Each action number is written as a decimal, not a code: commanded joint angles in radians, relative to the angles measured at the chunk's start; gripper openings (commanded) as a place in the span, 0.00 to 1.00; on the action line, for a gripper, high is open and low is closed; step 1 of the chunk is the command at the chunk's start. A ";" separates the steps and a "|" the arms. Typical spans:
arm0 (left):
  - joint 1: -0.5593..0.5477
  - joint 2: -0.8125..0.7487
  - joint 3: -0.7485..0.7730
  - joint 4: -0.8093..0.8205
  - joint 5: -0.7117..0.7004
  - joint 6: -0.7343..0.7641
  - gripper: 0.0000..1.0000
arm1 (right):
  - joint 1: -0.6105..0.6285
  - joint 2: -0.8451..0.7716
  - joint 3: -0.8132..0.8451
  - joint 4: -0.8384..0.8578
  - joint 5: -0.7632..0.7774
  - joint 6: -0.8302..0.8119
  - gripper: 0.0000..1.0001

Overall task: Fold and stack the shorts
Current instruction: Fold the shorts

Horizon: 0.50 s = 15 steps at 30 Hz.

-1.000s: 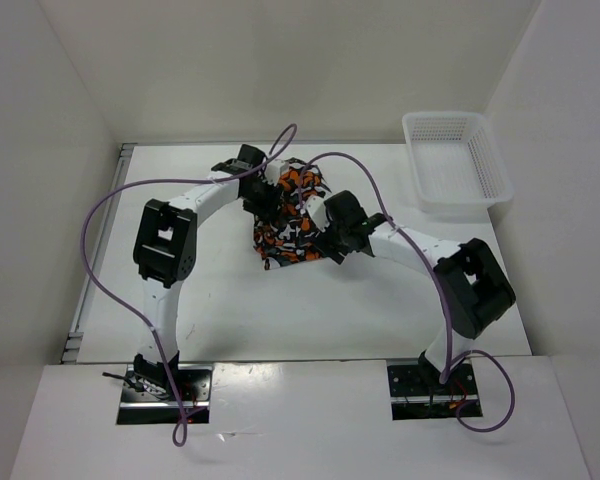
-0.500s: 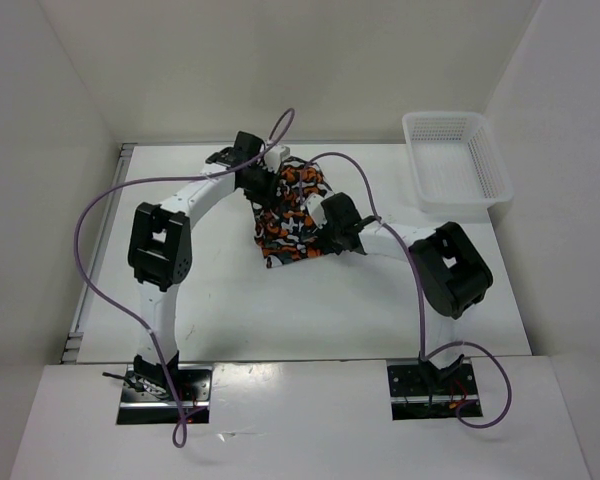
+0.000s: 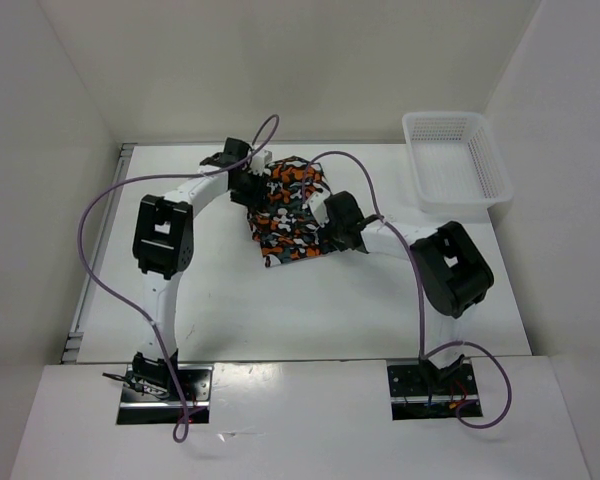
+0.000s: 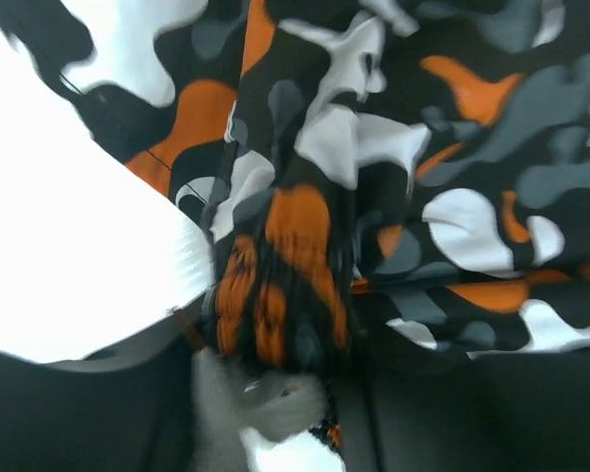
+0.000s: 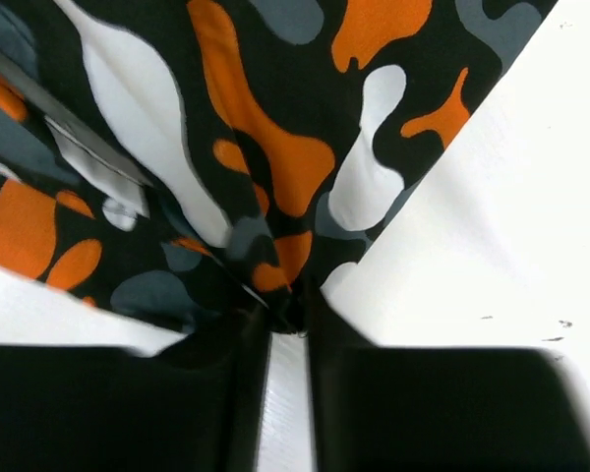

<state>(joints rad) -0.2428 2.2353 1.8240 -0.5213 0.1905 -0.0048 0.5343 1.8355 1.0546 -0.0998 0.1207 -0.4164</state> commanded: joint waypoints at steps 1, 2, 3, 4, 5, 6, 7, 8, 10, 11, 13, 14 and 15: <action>0.011 0.024 0.010 0.021 -0.028 0.005 0.52 | 0.003 -0.085 -0.001 -0.064 -0.006 0.001 0.24; 0.011 0.024 0.011 0.021 -0.028 0.005 0.54 | 0.003 -0.097 0.014 -0.081 -0.018 0.001 0.36; 0.011 0.015 0.011 0.011 -0.037 0.005 0.62 | 0.003 -0.108 0.050 -0.109 -0.060 0.001 0.49; 0.011 0.003 0.011 0.010 -0.037 0.005 0.68 | 0.003 -0.140 0.068 -0.160 -0.084 0.001 0.53; 0.011 -0.014 0.011 0.010 -0.037 0.005 0.74 | 0.003 -0.160 0.085 -0.179 -0.125 0.001 0.60; 0.022 -0.055 0.011 0.023 -0.037 0.005 0.87 | 0.003 -0.180 0.114 -0.210 -0.144 0.001 0.63; 0.022 -0.077 -0.003 0.023 -0.037 0.005 0.91 | 0.003 -0.218 0.128 -0.224 -0.163 0.001 0.65; 0.033 -0.123 -0.012 0.033 -0.037 0.005 0.99 | 0.003 -0.238 0.149 -0.236 -0.202 0.001 0.69; 0.033 -0.167 -0.012 0.033 -0.028 0.005 0.99 | 0.003 -0.295 0.160 -0.273 -0.239 -0.022 0.71; 0.033 -0.207 -0.012 0.033 -0.017 0.005 0.99 | 0.003 -0.317 0.172 -0.282 -0.280 -0.022 0.71; 0.033 -0.270 -0.022 0.008 -0.002 0.005 0.99 | 0.003 -0.382 0.173 -0.266 -0.318 -0.036 0.71; 0.033 -0.290 -0.022 -0.002 0.012 0.005 0.99 | -0.011 -0.399 0.156 -0.241 -0.332 -0.019 0.67; 0.019 -0.307 -0.040 -0.020 0.048 0.005 0.99 | -0.011 -0.409 0.145 -0.210 -0.332 -0.003 0.62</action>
<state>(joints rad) -0.2115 2.0495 1.7988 -0.5251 0.1699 -0.0040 0.5308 1.4940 1.1809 -0.3286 -0.1284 -0.4339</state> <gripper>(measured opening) 0.990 0.646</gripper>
